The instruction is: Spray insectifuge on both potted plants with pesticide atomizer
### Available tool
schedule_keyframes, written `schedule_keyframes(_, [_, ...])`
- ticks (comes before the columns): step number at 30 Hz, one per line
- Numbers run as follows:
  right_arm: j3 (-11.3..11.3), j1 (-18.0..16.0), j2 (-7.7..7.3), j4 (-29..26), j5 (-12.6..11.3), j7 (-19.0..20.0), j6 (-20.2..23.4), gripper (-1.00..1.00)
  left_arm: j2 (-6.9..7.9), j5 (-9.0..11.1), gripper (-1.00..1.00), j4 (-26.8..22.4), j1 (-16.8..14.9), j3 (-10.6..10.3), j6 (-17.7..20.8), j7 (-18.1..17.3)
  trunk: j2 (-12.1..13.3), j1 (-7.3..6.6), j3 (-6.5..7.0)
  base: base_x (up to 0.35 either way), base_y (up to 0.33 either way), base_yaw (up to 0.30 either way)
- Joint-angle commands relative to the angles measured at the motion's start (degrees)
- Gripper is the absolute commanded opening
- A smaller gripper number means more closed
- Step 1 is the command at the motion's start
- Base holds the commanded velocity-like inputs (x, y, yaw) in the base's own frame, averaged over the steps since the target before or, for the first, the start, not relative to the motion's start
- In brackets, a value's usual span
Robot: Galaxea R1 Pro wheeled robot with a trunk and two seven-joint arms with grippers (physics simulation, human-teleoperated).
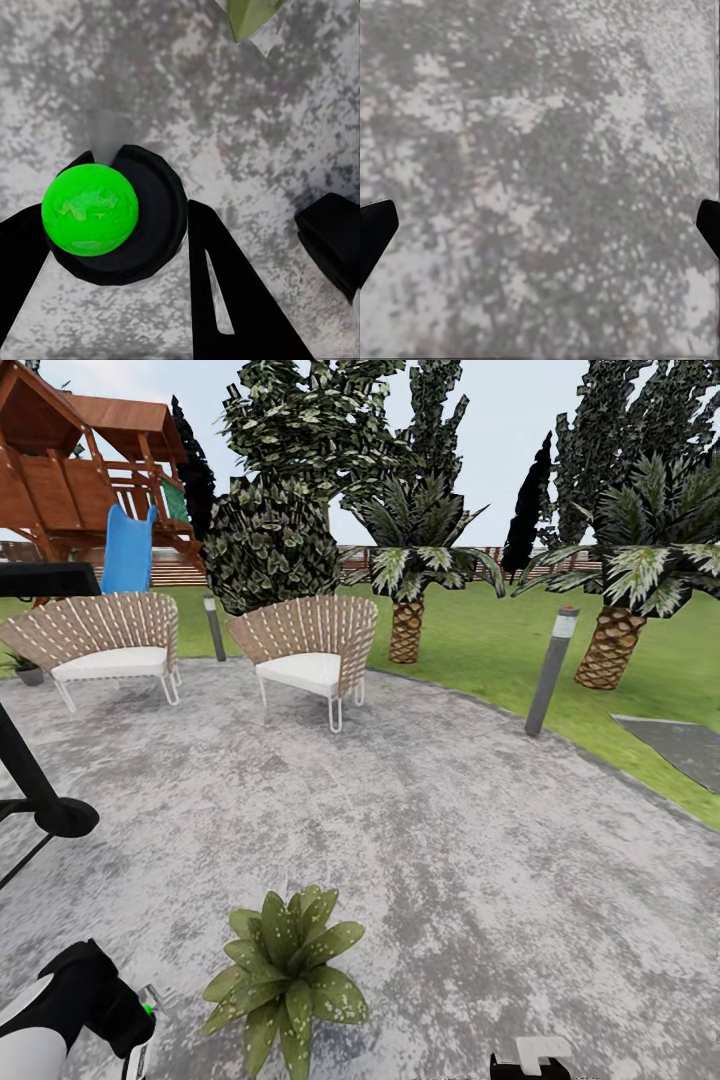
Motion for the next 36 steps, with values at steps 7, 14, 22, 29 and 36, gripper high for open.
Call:
schedule_keyframes(7, [0.48, -0.04, 0.00, 0.05, -0.51, -0.22, -0.19, 1.00, 0.34, -0.09, -1.00, 0.03, -0.03, 0.23, 0.60, -0.40, -0.02, -0.01, -0.05, 0.000, 0.001, -0.072])
schedule_keyframes(14, [0.48, -0.04, 0.00, 0.05, -0.51, -0.22, -0.19, 1.00, 0.20, -0.15, -1.00, 0.04, -0.03, 0.16, 0.60, -0.40, -0.02, -0.01, -0.05, 0.000, 0.127, -0.001])
schedule_keyframes(22, [0.48, -0.04, 0.00, 0.05, -0.51, -0.22, -0.19, 1.00, -0.48, 0.10, -1.00, -0.10, -3.06, -6.42, 1.02, -1.97, -0.02, -0.01, -0.05, 0.000, 0.003, 0.000])
schedule_keyframes(29, [0.48, -0.04, 0.00, 0.05, -0.51, -0.22, -0.19, 1.00, 0.24, -0.09, -1.00, -0.14, -7.29, -10.15, 0.87, -8.28, -0.02, -0.01, -0.05, 0.000, 0.000, 0.000])
schedule_keyframes(36, [0.48, -0.04, 0.00, 0.05, -0.51, -0.22, -0.19, 1.00, 4.39, -0.17, -1.00, 0.64, -6.61, -9.80, -9.02, -8.05, -0.02, -0.01, -0.05, 0.000, 0.000, 0.000])
